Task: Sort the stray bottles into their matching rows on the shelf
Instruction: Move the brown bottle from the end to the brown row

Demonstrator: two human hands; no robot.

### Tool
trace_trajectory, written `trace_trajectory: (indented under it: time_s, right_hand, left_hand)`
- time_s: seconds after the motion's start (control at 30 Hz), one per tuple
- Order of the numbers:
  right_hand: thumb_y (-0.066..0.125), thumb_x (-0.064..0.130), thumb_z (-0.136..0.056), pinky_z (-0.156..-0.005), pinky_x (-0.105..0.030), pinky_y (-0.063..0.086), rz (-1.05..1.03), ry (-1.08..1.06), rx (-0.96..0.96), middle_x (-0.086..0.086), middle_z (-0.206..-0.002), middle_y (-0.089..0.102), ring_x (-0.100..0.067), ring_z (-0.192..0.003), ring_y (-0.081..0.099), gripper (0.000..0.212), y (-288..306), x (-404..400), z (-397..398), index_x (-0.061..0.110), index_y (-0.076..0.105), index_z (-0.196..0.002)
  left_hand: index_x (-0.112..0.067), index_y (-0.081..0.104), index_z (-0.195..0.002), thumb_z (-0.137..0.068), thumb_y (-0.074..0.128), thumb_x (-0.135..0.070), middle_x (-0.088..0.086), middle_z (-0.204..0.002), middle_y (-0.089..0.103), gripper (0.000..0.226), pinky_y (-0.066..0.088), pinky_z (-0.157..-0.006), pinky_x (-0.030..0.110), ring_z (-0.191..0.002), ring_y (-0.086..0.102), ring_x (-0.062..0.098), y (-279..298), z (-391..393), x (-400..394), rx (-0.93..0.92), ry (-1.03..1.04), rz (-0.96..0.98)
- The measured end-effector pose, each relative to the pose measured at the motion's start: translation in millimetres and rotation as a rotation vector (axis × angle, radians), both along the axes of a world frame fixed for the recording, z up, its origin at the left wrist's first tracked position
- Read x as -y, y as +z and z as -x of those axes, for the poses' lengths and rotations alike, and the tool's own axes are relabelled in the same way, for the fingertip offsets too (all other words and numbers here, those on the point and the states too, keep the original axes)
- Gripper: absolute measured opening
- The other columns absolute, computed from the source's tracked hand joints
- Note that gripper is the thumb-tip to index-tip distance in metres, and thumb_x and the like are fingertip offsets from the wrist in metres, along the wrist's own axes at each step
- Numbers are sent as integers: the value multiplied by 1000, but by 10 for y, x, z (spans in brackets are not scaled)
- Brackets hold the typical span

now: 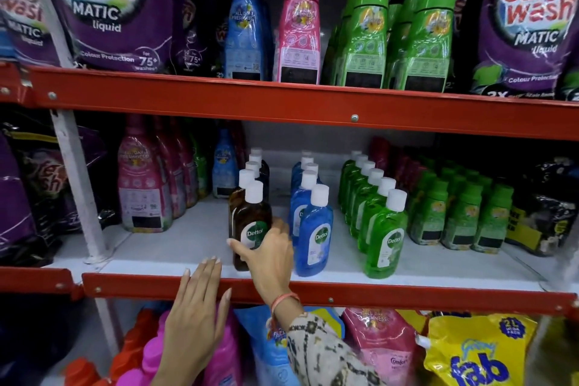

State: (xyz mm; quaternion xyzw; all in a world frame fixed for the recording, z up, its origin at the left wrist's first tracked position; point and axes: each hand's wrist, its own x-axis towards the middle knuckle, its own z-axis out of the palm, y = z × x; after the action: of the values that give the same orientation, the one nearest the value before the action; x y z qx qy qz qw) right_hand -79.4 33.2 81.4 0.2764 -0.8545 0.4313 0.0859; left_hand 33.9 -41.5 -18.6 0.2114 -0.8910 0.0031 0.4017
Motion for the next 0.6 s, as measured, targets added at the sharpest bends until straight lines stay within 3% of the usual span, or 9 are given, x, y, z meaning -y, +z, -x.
trace_trajectory:
  time_s: [0.13,0.2,0.3,0.37,0.4,0.47,0.53,0.6]
  right_hand:
    - [57,79,-62,-103,-38,46,-3,19,-21,-11,-132,53,-28,-123,53,101,-8,-17,-37,8,44,-132]
    - [47,86,-60,-94,-39,51,50,54,15,-11,-122,59,-27,-114,59,101,-35,-46,-9,10,49,-125]
    - [41,74,-83,-74,-33,49,155,120,133,-13,-97,69,-30,-94,66,69,-92,-108,78,11,61,-100]
    - [37,61,-93,-72,-36,45,163,119,163,-18,-89,71,-35,-90,64,55,-108,-139,108,14,61,-79]
    - [35,58,-95,-73,-37,45,176,105,178,-19,-86,71,-36,-88,63,53,-96,-157,101,18,55,-66]
    - [36,56,-96,-70,-37,41,215,89,218,-16,-73,66,-34,-80,60,57,-46,-203,51,20,40,-51]
    - [36,53,-97,-66,-37,36,243,105,254,-6,-56,52,-29,-69,53,62,2,-255,-17,17,33,-46]
    - [36,51,-98,-65,-38,35,239,141,251,-1,-50,42,-26,-64,47,64,0,-274,-61,14,31,-46]
  left_hand:
    - [-3,52,-135,-100,25,-41,13,-136,59,57,8,-121,27,-128,52,22,79,-6,-41,32,-11,-117]
    - [-4,49,-138,-100,17,-46,10,-138,57,64,3,-120,23,-130,47,15,157,25,-78,24,-36,-220]
    - [-15,31,-149,-92,8,-61,-6,-147,42,77,-8,-119,18,-134,27,-7,330,101,-150,-72,-132,-397]
    - [-21,19,-150,-83,-4,-74,-11,-150,31,88,-10,-121,25,-135,16,-15,446,155,-200,-63,-227,-521]
    - [-23,17,-149,-81,-6,-77,-11,-152,29,90,-8,-122,29,-136,15,-13,509,177,-240,-53,-252,-580]
    - [-26,31,-149,-83,1,-78,-8,-152,36,89,5,-124,33,-139,23,-3,635,211,-260,-98,-269,-765]
    - [-28,46,-142,-82,5,-81,-3,-146,50,91,22,-117,31,-136,39,9,704,239,-193,-161,-281,-899]
    - [-28,46,-142,-83,4,-81,1,-143,54,90,28,-109,29,-133,44,15,720,250,-92,-163,-279,-960]
